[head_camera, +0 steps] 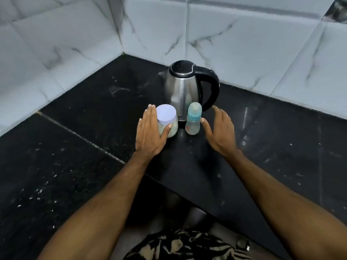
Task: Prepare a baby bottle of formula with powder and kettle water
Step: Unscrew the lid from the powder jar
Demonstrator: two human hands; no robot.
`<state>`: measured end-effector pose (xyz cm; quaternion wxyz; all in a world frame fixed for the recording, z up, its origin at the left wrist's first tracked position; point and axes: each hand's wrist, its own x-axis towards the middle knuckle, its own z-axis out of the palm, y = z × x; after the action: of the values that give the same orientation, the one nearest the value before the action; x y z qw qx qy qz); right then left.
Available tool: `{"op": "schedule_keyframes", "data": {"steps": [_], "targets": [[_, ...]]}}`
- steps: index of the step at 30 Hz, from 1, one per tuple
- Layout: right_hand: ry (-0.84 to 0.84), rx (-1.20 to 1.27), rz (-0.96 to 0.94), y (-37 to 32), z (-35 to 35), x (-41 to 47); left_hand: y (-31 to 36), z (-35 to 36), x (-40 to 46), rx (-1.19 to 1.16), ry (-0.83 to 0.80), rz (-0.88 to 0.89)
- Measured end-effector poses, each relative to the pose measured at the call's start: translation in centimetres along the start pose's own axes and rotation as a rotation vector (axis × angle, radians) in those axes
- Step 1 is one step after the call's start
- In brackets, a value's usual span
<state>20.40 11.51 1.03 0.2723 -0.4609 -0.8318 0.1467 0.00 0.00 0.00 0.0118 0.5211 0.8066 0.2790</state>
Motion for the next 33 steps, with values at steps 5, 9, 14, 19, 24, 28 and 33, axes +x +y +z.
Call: {"op": "schedule_keyframes", "data": {"steps": [5, 9, 14, 19, 24, 28, 33], "targets": [[-0.074, -0.041, 0.097, 0.3, 1.6, -1.6, -1.0, 1.3, -0.4, -0.051, -0.009, -0.014], [-0.086, -0.045, 0.097, 0.4, 1.8, -1.8, -0.8, 1.0, 0.6, -0.087, -0.006, -0.008], [-0.094, -0.047, 0.110, 0.6, 1.9, -2.0, 0.4, 0.7, 2.3, -0.182, -0.076, -0.204], [-0.093, -0.028, 0.130, 0.8, 2.0, -2.5, 0.9, 1.4, 3.2, -0.383, -0.025, -0.387], [-0.090, 0.036, 0.157, 0.5, 1.9, -3.2, 0.6, 0.8, 2.7, -0.451, -0.005, -0.328], [-0.082, 0.077, 0.151, -0.3, 2.0, -4.3, 0.6, -0.7, 0.0, -0.503, -0.032, -0.263], [-0.110, 0.118, 0.135, -1.3, 2.5, -5.7, 0.5, -1.4, -4.5, -0.519, -0.043, -0.225]]}}
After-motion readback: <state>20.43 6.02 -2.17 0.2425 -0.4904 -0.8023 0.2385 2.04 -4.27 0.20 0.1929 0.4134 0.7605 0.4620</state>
